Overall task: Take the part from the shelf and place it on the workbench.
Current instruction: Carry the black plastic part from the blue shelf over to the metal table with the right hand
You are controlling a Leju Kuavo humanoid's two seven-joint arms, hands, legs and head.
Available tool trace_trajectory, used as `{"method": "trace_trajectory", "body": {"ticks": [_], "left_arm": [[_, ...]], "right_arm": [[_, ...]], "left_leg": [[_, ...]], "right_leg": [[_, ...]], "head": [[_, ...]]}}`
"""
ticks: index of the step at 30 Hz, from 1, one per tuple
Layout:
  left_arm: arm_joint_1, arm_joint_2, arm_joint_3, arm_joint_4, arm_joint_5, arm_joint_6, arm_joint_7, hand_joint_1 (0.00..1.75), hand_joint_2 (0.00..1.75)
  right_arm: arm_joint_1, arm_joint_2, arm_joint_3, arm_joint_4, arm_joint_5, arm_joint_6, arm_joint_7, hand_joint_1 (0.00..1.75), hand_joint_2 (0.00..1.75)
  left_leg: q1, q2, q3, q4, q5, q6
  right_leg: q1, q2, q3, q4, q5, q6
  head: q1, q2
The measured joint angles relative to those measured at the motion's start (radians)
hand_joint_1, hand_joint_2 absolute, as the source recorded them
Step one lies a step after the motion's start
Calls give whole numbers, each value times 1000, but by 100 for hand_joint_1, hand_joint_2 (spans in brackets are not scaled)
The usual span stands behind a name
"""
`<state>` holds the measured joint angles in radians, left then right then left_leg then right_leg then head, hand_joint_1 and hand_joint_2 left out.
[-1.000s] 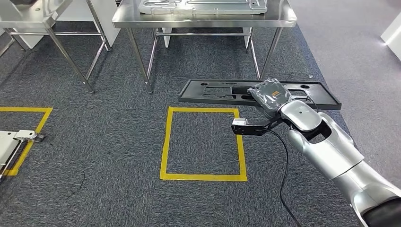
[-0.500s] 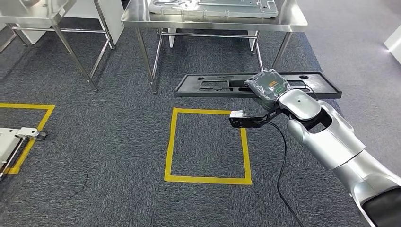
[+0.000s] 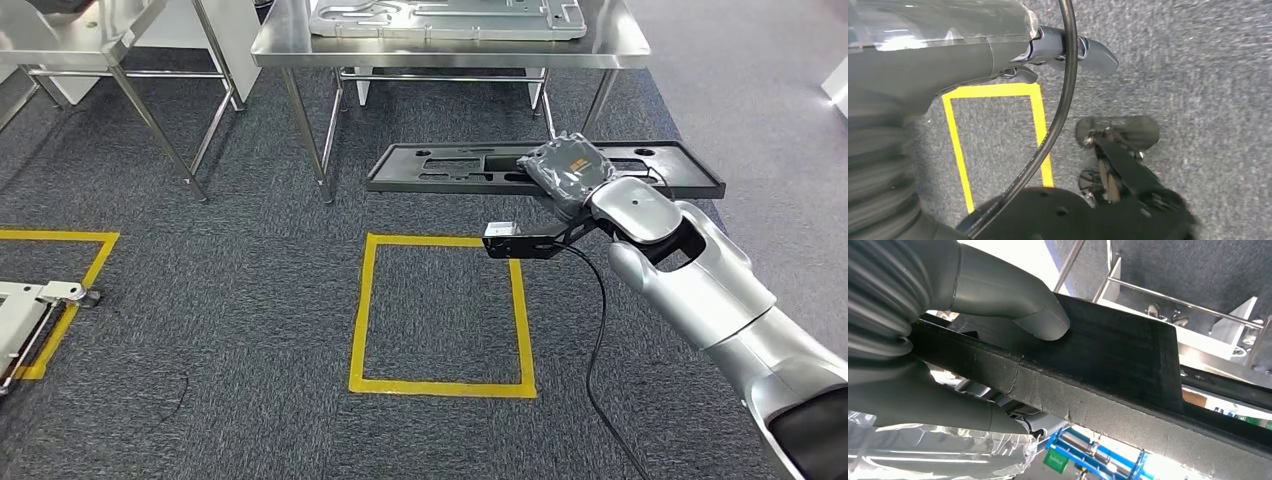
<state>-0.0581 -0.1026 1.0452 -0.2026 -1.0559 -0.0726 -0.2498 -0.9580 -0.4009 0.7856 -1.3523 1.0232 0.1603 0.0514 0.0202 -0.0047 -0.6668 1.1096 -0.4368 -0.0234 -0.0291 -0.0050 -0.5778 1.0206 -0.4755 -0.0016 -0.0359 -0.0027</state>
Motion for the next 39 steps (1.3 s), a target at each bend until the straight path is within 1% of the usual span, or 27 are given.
{"method": "trace_trajectory", "body": {"ticks": [1,2,5,7,8,10,11,12,13,15,16,17,19,21,22,23,25,26,27,28,30,31,32,33,36,38,39], "left_arm": [[-1,0,0,0,0,0,0,0,175],[-1,0,0,0,0,0,0,0,175],[0,0,0,0,0,0,1,0,175],[-1,0,0,0,-1,0,0,0,175],[-1,0,0,0,-1,0,0,0,175],[-1,0,0,0,-1,0,0,0,175],[-1,0,0,0,-1,0,0,0,175],[-1,0,0,0,-2,0,0,0,175],[-1,0,0,0,-2,0,0,0,175],[-1,0,0,0,-2,0,0,0,175],[-1,0,0,0,-2,0,0,0,175],[-2,-1,0,0,-2,-1,0,0,175],[-2,-1,0,0,-2,-1,0,0,175],[-2,0,0,0,-2,0,0,0,175],[-2,0,0,0,-2,-1,0,0,175],[-3,0,0,0,-3,-1,0,0,175],[-2,0,0,0,-3,-1,0,0,175],[-1,0,0,0,-3,-1,0,0,175],[0,1,0,0,-3,-1,0,0,175],[1,1,0,0,-3,-1,0,0,175],[1,1,0,0,-3,-1,1,0,175],[0,1,0,0,-3,-1,1,0,175],[0,1,0,0,-3,-1,1,0,175],[0,1,0,0,-3,-1,1,0,175],[0,2,0,0,-4,-1,1,0,175],[-1,2,0,0,-4,-1,0,0,175],[-1,2,0,0,-5,-1,0,0,175]], "right_arm": [[-1,0,0,0,0,0,0,175,175],[-2,0,0,0,0,0,1,175,175],[-3,1,1,1,-2,-1,1,175,175],[-6,1,1,0,-4,-1,2,175,175],[-8,1,1,1,-5,-2,2,175,175],[-9,1,2,3,-5,-2,3,175,175],[-7,1,2,5,-5,-1,3,175,175],[-5,1,2,6,-6,-1,3,175,175],[-4,1,3,8,-6,-1,3,175,175],[-5,1,3,9,-6,-2,3,175,175],[-7,1,3,9,-6,-2,3,175,175],[-9,1,3,9,-6,-2,3,175,175],[-10,1,3,10,-6,-2,3,175,175],[-9,1,3,9,-7,-2,4,175,175],[-10,1,3,9,-7,-2,4,175,175],[-11,1,4,9,-7,-2,4,175,175],[-11,1,5,9,-7,-2,4,175,175],[-11,1,6,9,-7,-2,4,175,175],[-10,1,7,9,-7,-2,3,175,175],[-9,1,9,10,-7,-2,3,175,175],[-10,1,10,10,-7,-2,3,175,175],[-11,1,10,10,-7,-2,4,175,175],[-13,1,11,11,-7,-2,4,175,175],[-15,1,11,12,-7,-2,4,175,175],[-15,2,12,14,-8,-2,4,175,175],[-18,3,12,15,-10,-4,4,175,175],[-18,2,12,17,-11,-5,5,175,175]], "left_leg": [[-1,0,22,-47,15,4],[-4,-1,32,-70,16,9],[-8,-2,37,-81,10,31],[-5,-3,48,-92,9,48],[-5,-3,52,-95,8,54],[-9,-3,58,-95,2,63],[-12,-4,62,-94,-2,66],[-14,-5,67,-93,-7,67],[-16,-5,73,-92,-12,67],[-20,-6,85,-89,-23,64],[-22,-7,88,-87,-29,61],[-23,-6,88,-86,-32,57],[-23,-6,88,-88,-36,47],[-23,-4,90,-82,-47,36],[-22,-3,80,-55,-62,31],[-20,-2,58,-7,-84,25],[-13,-2,-15,128,-134,15],[-10,-2,-48,178,-142,10],[-7,-2,-66,195,-131,7],[-5,-1,-65,172,-100,5],[-2,-1,-18,45,-14,5],[-3,0,9,-17,12,7],[-5,0,26,-56,22,12],[-8,-1,33,-71,18,17],[-10,-3,43,-87,12,37],[-6,-4,58,-100,12,51],[-6,-4,63,-103,9,56]], "right_leg": [[0,1,1,2,-4,6],[1,1,1,2,-6,13],[0,2,1,-4,-8,31],[-2,2,-15,36,-31,37],[-1,2,-41,88,-55,37],[1,3,-121,226,-103,37],[1,3,-153,270,-107,37],[2,3,-168,279,-92,35],[3,3,-162,248,-57,32],[7,3,-110,119,23,20],[11,3,-85,61,45,15],[15,4,-70,25,53,11],[20,5,-65,7,47,5],[13,5,-54,-1,45,-2],[9,4,-45,-7,43,-6],[5,3,-36,-10,39,-10],[6,1,-26,-11,30,-16],[6,1,-21,-11,26,-16],[6,2,-16,-10,21,-15],[4,2,-10,-8,15,-13],[2,3,6,-5,1,-5],[2,4,10,-3,-5,0],[4,5,12,-3,-9,6],[5,5,11,-3,-11,12],[5,5,13,-5,-17,30],[4,4,-12,53,-46,36],[4,4,-43,112,-69,36]], "head": [[0,0],[0,0],[0,0],[0,0],[0,0],[0,0],[0,0],[0,0],[0,0],[0,0],[0,0],[0,0],[0,0],[0,0],[0,0],[0,0],[0,0],[0,0],[0,0],[0,0],[0,0],[0,0],[0,0],[0,0],[0,0],[0,0],[0,0]]}}
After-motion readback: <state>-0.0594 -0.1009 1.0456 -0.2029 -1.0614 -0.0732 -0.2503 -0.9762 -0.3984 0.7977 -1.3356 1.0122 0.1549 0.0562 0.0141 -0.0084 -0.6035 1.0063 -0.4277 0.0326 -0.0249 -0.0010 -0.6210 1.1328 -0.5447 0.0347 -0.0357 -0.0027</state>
